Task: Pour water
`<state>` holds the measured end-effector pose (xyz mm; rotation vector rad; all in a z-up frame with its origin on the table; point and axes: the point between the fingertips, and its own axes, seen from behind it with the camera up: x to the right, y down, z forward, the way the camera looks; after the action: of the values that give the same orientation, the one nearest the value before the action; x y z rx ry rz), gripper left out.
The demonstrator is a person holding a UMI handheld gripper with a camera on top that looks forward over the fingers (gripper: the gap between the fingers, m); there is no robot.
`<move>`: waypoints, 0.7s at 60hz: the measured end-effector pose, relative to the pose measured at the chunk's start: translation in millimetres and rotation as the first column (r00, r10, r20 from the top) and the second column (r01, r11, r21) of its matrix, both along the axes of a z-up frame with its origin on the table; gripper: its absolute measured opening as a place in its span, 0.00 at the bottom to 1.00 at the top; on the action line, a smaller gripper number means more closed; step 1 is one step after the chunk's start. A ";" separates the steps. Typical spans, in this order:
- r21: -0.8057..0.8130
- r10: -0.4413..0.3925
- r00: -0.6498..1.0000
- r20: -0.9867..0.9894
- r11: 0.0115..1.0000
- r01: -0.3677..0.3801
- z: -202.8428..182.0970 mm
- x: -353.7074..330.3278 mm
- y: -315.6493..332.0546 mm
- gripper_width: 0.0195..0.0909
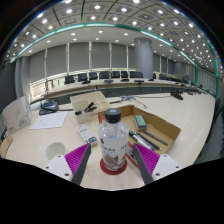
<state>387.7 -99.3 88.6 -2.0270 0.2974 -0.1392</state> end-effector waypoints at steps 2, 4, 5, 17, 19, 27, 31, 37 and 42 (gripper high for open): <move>-0.008 -0.006 1.000 0.007 1.000 0.006 8.7 -4.7 -8.7 0.93; -0.020 -0.011 1.000 0.011 1.000 0.012 16.4 -9.6 -16.6 0.93; -0.028 -0.014 1.000 0.012 1.000 0.014 20.3 -13.6 -22.1 0.93; -0.125 -0.036 0.999 0.004 0.992 0.037 65.1 -80.1 -95.2 0.93; -0.155 -0.047 0.999 0.008 0.987 0.047 69.7 -91.2 -111.0 0.93; -0.218 -0.051 0.999 -0.002 0.975 0.049 93.2 -142.9 -164.8 0.93; -0.230 -0.039 0.999 -0.001 0.973 0.038 102.2 -167.9 -186.8 0.94; -0.248 -0.021 1.000 0.001 0.969 0.021 109.9 -197.6 -212.9 0.93; -0.254 -0.002 1.000 0.007 0.967 0.003 110.7 -216.1 -225.3 0.93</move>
<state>171.6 -324.6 199.3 -2.2802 0.2898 -0.1939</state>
